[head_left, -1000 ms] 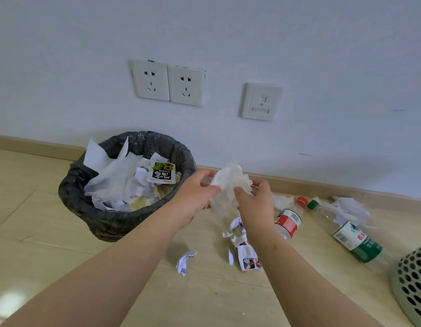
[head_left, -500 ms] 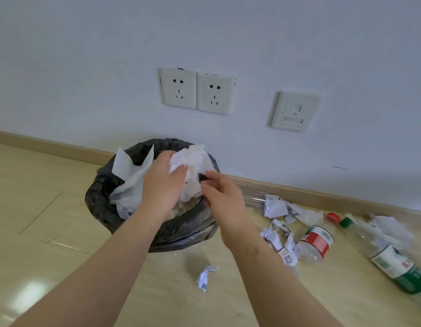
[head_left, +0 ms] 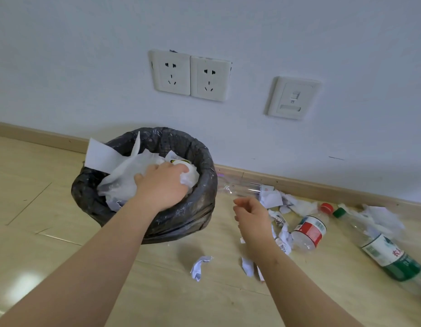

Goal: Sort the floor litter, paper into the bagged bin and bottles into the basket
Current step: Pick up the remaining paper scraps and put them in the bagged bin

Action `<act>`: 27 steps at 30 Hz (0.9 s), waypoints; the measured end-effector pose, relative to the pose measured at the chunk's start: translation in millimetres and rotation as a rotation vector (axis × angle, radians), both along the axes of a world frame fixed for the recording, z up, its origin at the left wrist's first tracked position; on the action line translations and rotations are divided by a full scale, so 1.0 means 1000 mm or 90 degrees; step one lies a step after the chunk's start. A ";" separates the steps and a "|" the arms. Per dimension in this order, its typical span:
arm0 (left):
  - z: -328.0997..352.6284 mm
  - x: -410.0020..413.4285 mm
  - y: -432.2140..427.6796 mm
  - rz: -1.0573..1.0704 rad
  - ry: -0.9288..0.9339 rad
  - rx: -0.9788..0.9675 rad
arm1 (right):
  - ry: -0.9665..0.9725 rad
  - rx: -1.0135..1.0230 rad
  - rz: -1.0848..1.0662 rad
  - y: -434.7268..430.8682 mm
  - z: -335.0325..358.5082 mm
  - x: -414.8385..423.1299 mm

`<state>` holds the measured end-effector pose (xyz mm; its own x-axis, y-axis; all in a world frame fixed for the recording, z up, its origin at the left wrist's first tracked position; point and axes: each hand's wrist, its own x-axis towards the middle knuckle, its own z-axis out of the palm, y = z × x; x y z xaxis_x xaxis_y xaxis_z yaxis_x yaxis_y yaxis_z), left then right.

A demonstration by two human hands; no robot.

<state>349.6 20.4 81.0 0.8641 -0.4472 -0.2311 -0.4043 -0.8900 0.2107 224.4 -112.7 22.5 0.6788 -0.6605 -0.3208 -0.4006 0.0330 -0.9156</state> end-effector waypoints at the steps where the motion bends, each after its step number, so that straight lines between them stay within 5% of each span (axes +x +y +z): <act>1: 0.004 -0.003 -0.004 -0.002 -0.015 0.008 | 0.008 -0.003 -0.003 -0.004 -0.003 -0.003; 8: 0.019 -0.023 -0.030 -0.041 -0.135 0.021 | 0.068 0.005 -0.027 -0.031 -0.017 -0.030; 11: 0.007 -0.043 -0.044 -0.139 -0.192 -0.167 | 0.090 0.008 -0.041 -0.041 -0.026 -0.042; 13: -0.007 -0.061 -0.051 -0.243 -0.122 -0.270 | 0.108 -0.007 -0.037 -0.045 -0.032 -0.047; 16: -0.048 -0.082 -0.058 -0.351 0.008 -0.162 | 0.155 -0.030 -0.024 -0.050 -0.045 -0.059; 22: -0.133 -0.089 -0.027 -0.298 0.056 0.115 | 0.196 -0.026 -0.040 -0.058 -0.058 -0.079; 27: -0.154 -0.096 -0.002 -0.212 0.141 0.222 | 0.242 -0.244 0.073 -0.063 -0.064 -0.086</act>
<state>254.0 18.1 -72.8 0.6017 -0.5529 -0.5764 -0.6567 -0.7532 0.0371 138.7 -175.6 -41.9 0.6365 -0.7073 -0.3077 -0.6866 -0.3378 -0.6438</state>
